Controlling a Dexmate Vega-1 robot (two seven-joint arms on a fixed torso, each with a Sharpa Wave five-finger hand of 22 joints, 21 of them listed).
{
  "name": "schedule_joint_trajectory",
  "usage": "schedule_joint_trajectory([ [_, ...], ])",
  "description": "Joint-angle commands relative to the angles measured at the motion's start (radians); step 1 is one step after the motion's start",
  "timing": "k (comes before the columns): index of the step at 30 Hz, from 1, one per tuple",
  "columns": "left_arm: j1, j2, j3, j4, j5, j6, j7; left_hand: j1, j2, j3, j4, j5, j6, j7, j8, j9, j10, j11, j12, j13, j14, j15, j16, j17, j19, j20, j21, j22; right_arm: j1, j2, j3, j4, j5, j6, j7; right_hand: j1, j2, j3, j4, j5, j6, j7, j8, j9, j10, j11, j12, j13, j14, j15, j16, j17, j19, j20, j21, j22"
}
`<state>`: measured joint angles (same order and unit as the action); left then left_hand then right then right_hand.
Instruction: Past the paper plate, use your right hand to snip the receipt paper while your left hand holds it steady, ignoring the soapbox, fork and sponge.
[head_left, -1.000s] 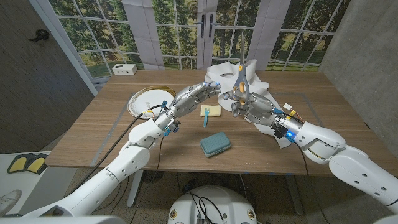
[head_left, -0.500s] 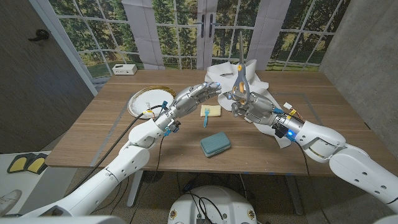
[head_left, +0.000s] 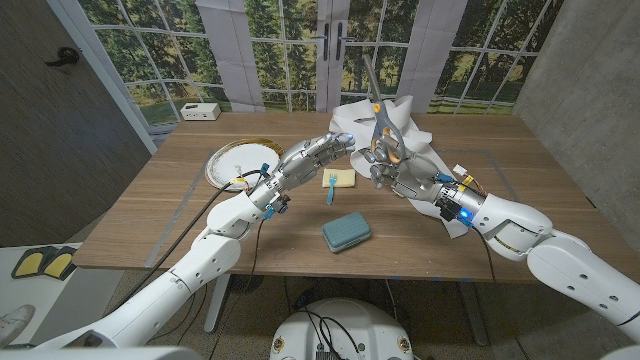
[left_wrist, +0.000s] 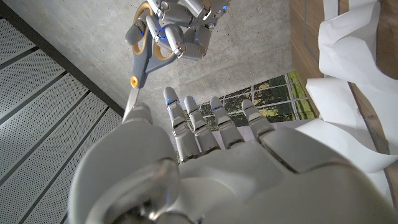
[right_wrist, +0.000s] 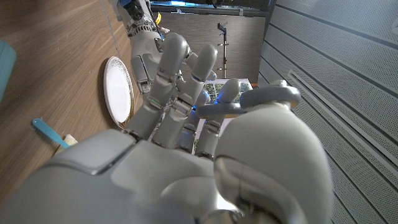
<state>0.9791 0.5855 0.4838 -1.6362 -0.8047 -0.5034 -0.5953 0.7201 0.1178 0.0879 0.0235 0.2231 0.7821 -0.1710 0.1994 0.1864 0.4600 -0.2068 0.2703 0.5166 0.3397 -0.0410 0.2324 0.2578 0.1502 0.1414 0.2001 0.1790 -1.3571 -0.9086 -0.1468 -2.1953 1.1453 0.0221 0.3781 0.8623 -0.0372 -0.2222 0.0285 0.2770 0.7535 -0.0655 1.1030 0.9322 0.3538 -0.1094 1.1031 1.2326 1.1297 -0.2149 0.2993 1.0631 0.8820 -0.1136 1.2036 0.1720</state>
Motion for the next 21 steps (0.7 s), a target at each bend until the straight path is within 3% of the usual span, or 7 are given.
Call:
schedule_joint_trajectory([
  [1,0.007,0.003,-0.009,0.004,-0.003,-0.005,0.005,0.007,0.011,0.006,0.000,0.001,-0.008,0.000,-0.001,0.001,0.011,0.002,0.004,0.005,0.005,-0.110,0.007,0.004,0.008,0.003,0.005,0.004,0.025,-0.017,-0.014,-0.003,-0.039,-0.008,-0.015,-0.050,-0.018,-0.047,0.027,0.019,-0.010,0.019,-0.018,0.001,-0.025,0.019,0.050,-0.001,-0.013,-0.007,-0.018,-0.006,0.031,-0.103,-0.029,0.000],
  [5,0.006,0.001,-0.010,0.006,-0.004,-0.008,0.004,0.008,0.011,0.007,0.000,0.001,-0.009,0.000,-0.001,0.001,0.011,0.002,0.004,0.005,0.005,-0.111,0.007,0.004,0.009,0.003,0.005,0.004,0.027,-0.021,-0.013,-0.005,-0.040,-0.010,-0.019,-0.091,-0.037,-0.082,0.052,0.030,-0.016,0.038,-0.032,-0.005,-0.032,0.042,0.061,-0.021,-0.028,-0.006,-0.041,-0.026,0.050,-0.102,-0.054,0.000],
  [8,0.007,0.000,-0.010,0.006,-0.005,-0.008,0.006,0.008,0.012,0.007,-0.001,0.001,-0.010,0.000,-0.002,0.001,0.013,0.001,0.004,0.005,0.006,-0.110,0.007,0.004,0.009,0.004,0.006,0.004,0.021,-0.019,-0.010,-0.006,-0.036,-0.004,-0.023,-0.128,-0.044,-0.100,0.074,0.037,-0.029,0.046,-0.060,-0.030,-0.041,0.059,0.059,-0.033,-0.029,-0.005,-0.049,-0.032,0.061,-0.101,-0.072,0.000],
  [14,0.007,-0.001,-0.015,0.009,-0.002,-0.010,0.015,0.010,0.013,0.009,-0.001,0.001,-0.011,0.000,-0.002,0.001,0.015,0.001,0.005,0.006,0.007,-0.111,0.008,0.004,0.010,0.004,0.006,0.004,0.028,-0.026,-0.005,0.004,-0.033,-0.007,-0.015,-0.157,-0.044,-0.109,0.095,0.048,-0.049,0.064,-0.114,-0.089,-0.054,0.069,0.045,-0.059,-0.045,-0.006,-0.062,-0.037,0.065,-0.092,-0.099,0.001],
  [15,0.008,-0.001,-0.017,0.010,-0.001,-0.010,0.019,0.010,0.014,0.009,-0.002,0.001,-0.011,0.000,-0.002,0.001,0.016,0.001,0.005,0.006,0.007,-0.112,0.008,0.004,0.010,0.004,0.006,0.004,0.025,-0.032,0.000,0.000,-0.044,-0.007,-0.026,-0.166,-0.046,-0.112,0.100,0.051,-0.061,0.065,-0.132,-0.104,-0.060,0.076,0.040,-0.066,-0.051,-0.004,-0.070,-0.045,0.064,-0.087,-0.108,0.001],
  [19,0.012,0.002,-0.025,0.012,0.002,-0.011,0.033,0.011,0.013,0.010,-0.002,0.001,-0.007,-0.002,-0.001,0.001,0.016,0.001,0.005,0.006,0.008,-0.112,0.008,0.004,0.011,0.004,0.006,0.004,0.030,-0.031,0.002,0.011,-0.044,-0.001,-0.012,-0.180,-0.050,-0.115,0.107,0.055,-0.054,0.071,-0.149,-0.127,-0.047,0.078,0.035,-0.082,-0.050,-0.004,-0.071,-0.045,0.067,-0.082,-0.117,0.002],
  [21,0.012,0.002,-0.027,0.014,0.004,-0.011,0.041,0.011,0.013,0.010,-0.003,0.001,-0.006,-0.002,0.000,0.001,0.016,0.001,0.004,0.006,0.008,-0.111,0.008,0.004,0.011,0.003,0.006,0.004,0.023,-0.030,0.008,0.010,-0.035,-0.005,-0.024,-0.195,-0.054,-0.118,0.114,0.058,-0.060,0.080,-0.170,-0.148,-0.061,0.087,0.040,-0.070,-0.057,-0.003,-0.073,-0.044,0.068,-0.079,-0.126,0.002],
])
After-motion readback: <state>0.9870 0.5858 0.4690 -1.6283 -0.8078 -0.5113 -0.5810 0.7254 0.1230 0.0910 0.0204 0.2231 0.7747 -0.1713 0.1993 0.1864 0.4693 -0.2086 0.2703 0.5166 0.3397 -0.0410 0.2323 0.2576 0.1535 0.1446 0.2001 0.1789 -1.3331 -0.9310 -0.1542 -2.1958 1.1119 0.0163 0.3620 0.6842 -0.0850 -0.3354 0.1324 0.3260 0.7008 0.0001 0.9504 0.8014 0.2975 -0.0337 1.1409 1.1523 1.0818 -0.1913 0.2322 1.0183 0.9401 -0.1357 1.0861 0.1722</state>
